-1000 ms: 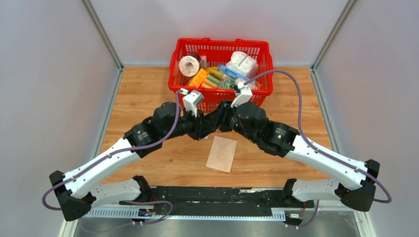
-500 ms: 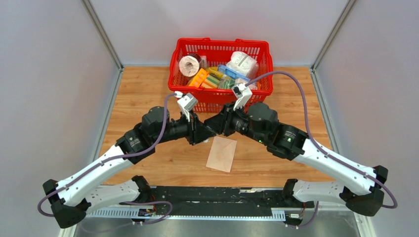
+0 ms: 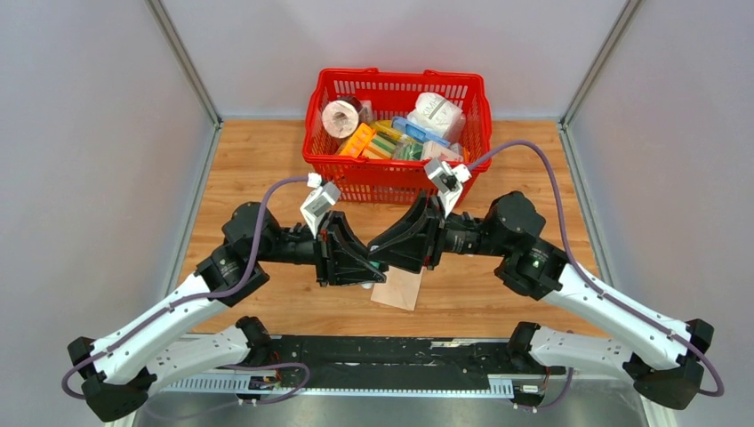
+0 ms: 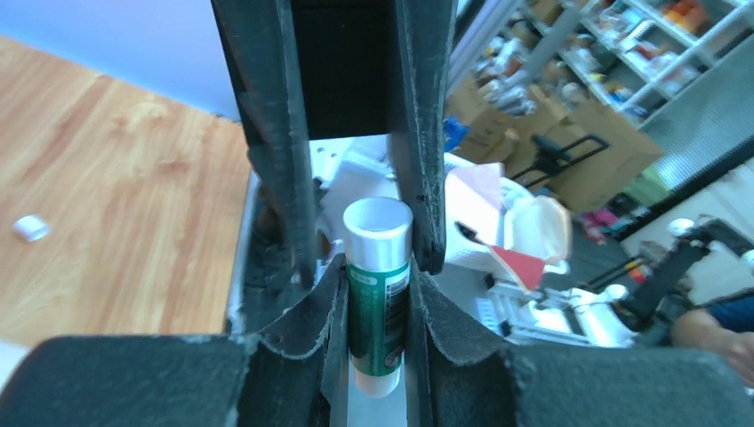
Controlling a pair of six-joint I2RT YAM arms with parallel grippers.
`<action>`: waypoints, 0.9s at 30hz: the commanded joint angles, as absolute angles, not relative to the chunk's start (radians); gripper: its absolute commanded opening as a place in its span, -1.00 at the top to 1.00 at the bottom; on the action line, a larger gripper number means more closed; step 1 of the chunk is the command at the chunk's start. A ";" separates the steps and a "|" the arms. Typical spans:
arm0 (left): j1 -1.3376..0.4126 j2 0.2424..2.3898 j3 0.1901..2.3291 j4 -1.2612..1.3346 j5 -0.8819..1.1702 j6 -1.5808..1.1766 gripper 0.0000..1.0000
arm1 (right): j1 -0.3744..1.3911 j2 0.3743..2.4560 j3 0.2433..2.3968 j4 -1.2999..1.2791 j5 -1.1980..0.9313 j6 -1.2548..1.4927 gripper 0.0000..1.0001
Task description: Place the letter into the envelope and seal it
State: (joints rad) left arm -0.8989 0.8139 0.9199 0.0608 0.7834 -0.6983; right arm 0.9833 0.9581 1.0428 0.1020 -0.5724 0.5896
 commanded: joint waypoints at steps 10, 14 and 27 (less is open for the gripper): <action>-0.904 0.968 1.118 -0.316 0.316 -0.515 1.00 | 0.999 1.000 1.164 -0.363 0.185 0.669 -0.17; -0.905 1.014 1.137 -0.325 0.252 -0.512 1.00 | 1.048 1.051 1.207 -0.409 0.288 0.696 -0.15; -0.914 0.986 1.094 -0.284 0.107 -0.529 1.00 | 1.161 1.184 1.285 -0.477 0.413 0.742 0.21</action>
